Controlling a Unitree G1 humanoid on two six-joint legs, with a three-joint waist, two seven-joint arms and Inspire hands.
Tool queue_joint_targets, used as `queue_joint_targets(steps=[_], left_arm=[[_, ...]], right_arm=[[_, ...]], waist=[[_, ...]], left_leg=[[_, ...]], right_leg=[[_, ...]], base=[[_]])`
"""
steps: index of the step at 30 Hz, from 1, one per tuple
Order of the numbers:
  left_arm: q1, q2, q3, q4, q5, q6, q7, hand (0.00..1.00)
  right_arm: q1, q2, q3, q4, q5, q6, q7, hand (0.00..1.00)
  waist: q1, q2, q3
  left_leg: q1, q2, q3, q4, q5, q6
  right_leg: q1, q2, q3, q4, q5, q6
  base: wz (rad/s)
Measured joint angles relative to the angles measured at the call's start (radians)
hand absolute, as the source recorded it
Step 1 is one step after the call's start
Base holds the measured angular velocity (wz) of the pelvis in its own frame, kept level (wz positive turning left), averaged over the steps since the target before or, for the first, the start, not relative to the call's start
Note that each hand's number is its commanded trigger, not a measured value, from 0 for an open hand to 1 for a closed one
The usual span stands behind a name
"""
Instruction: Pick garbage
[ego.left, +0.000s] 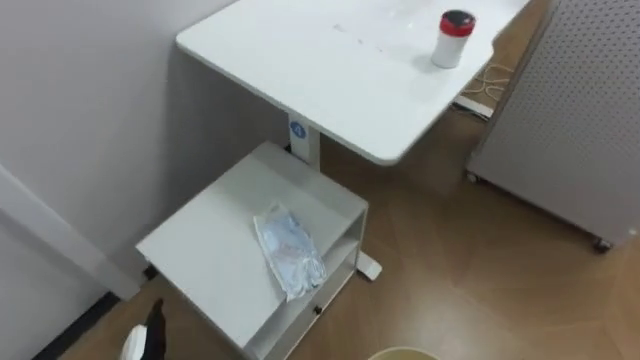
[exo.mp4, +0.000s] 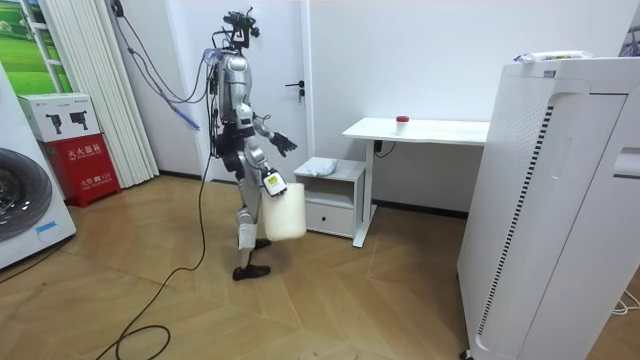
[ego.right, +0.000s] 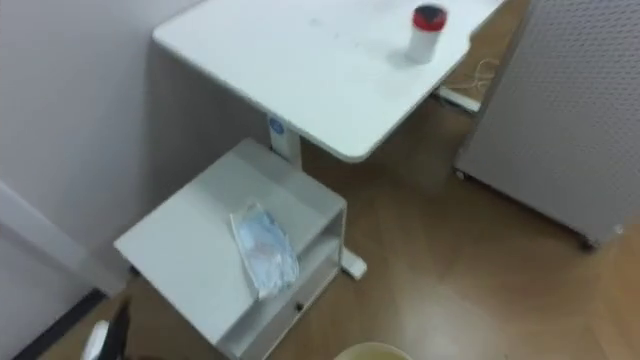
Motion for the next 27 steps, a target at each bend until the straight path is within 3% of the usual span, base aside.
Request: queue_joint_targets(steps=[3,7,15,20,21,27], left_arm=[[-0.074,0.03,0.002,0.005,-0.001,-0.003,0.029,0.0],[-0.159,0.061,-0.01,0.03,-0.056,-0.013,0.055,0.0],[-0.178,0.08,-0.06,0.031,-0.155,-0.014,0.072,0.0],[-0.186,0.104,-0.118,0.031,-0.155,-0.027,0.091,0.0],[-0.192,0.105,-0.125,0.031,-0.155,-0.028,0.093,0.0],[-0.2,0.106,-0.154,0.034,-0.155,-0.029,0.113,0.0]], right_arm=[[-0.027,0.0,0.004,0.0,0.01,-0.001,0.001,1.0],[-0.069,-0.003,0.041,-0.014,0.077,-0.001,-0.003,1.0],[-0.073,-0.02,0.109,-0.049,0.168,-0.002,-0.012,1.0],[-0.078,-0.028,0.159,-0.082,0.194,-0.013,-0.013,1.0],[-0.076,-0.032,0.159,-0.088,0.195,-0.014,-0.013,1.0],[-0.071,-0.045,0.197,-0.12,0.238,-0.024,-0.027,1.0]], waist=[[-0.045,0.005,0.0087],[-0.078,0.007,0.032],[-0.1,0.004,0.0365],[-0.102,0.001,0.0416],[-0.104,0.0,0.0458],[-0.124,0.005,0.05]], left_leg=[[-0.062,0.008,0.003,0.046,0.0,-0.001],[-0.15,0.023,-0.02,0.118,-0.009,-0.009],[-0.238,0.037,-0.026,0.172,-0.011,-0.016],[-0.283,0.046,-0.033,0.209,-0.022,-0.02],[-0.294,0.047,-0.038,0.22,-0.027,-0.02],[-0.343,0.048,-0.048,0.261,-0.044,-0.021]], right_leg=[[-0.08,0.006,0.002,0.068,-0.005,-0.009],[-0.172,0.017,0.003,0.139,-0.017,-0.021],[-0.269,0.023,-0.004,0.21,-0.035,-0.037],[-0.306,0.025,-0.012,0.24,-0.047,-0.042],[-0.313,0.025,-0.016,0.25,-0.053,-0.044],[-0.36,0.024,-0.021,0.295,-0.074,-0.045]], base=[[-0.24],[-0.16],[0.01],[0.05],[0.1],[0.03]])
